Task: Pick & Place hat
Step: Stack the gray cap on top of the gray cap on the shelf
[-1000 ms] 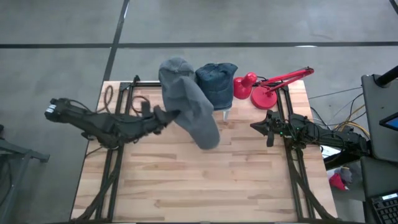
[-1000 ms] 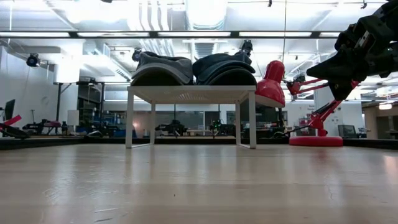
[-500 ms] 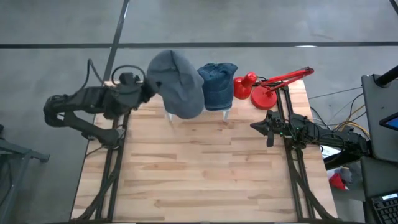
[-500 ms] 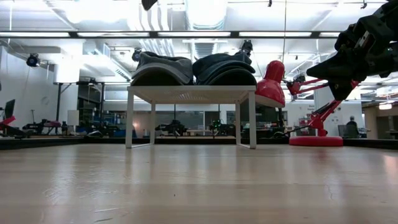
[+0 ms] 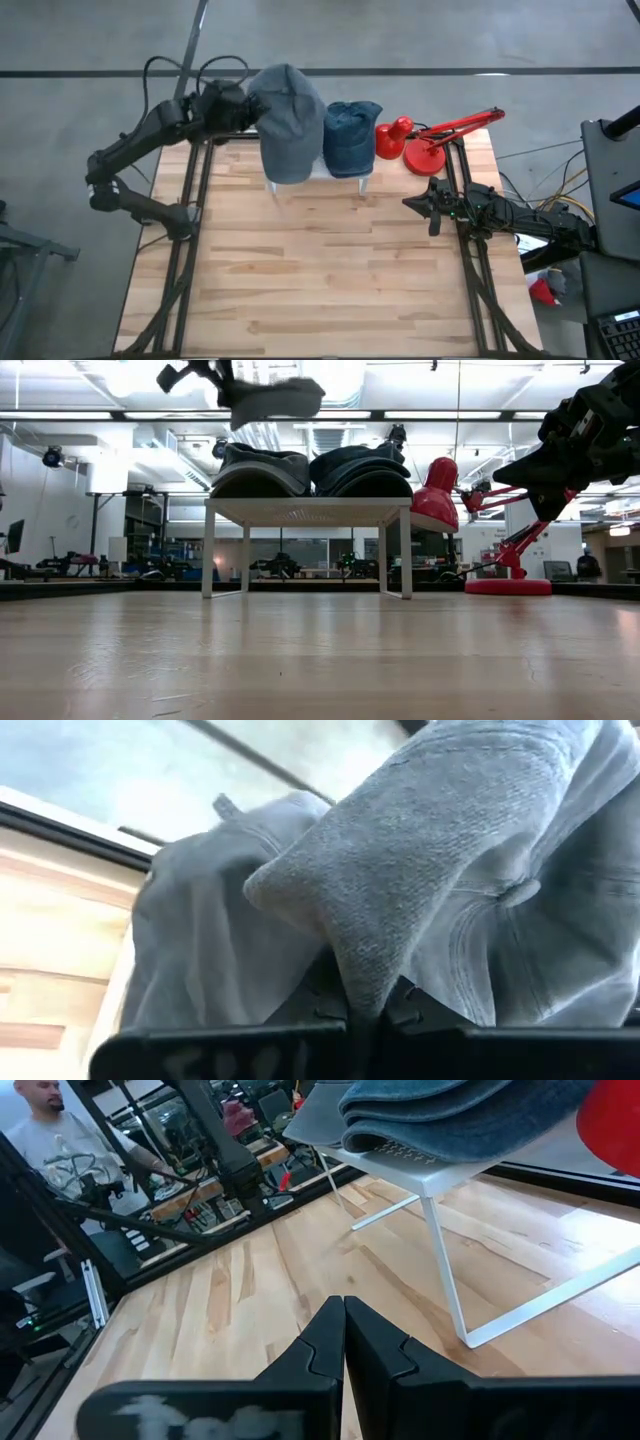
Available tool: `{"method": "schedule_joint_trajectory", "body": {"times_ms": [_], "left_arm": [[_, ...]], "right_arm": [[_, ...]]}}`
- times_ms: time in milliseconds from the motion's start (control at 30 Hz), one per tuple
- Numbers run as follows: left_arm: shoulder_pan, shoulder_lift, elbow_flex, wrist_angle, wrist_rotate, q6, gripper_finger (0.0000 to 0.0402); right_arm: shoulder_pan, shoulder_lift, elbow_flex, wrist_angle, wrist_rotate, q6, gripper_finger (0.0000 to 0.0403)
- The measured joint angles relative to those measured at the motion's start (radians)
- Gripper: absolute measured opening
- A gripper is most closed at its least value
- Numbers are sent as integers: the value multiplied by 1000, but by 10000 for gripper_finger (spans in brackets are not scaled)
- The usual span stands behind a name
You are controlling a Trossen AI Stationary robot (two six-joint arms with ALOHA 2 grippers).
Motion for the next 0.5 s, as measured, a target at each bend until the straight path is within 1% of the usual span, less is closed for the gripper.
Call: {"method": "schedule_joint_trajectory", "body": {"times_ms": [133, 233, 433, 500], "left_arm": [[121, 43, 9, 0, 132, 34, 1], [190, 77, 23, 1, 213, 75, 1], [271, 137, 64, 0, 343, 129, 1], [281, 151, 95, -3, 354, 151, 1]], "right_arm": [[0, 0, 0, 0, 0, -1, 8], [0, 0, 0, 0, 0, -2, 8], [0, 0, 0, 0, 0, -2, 8], [0, 0, 0, 0, 0, -2, 8]]}}
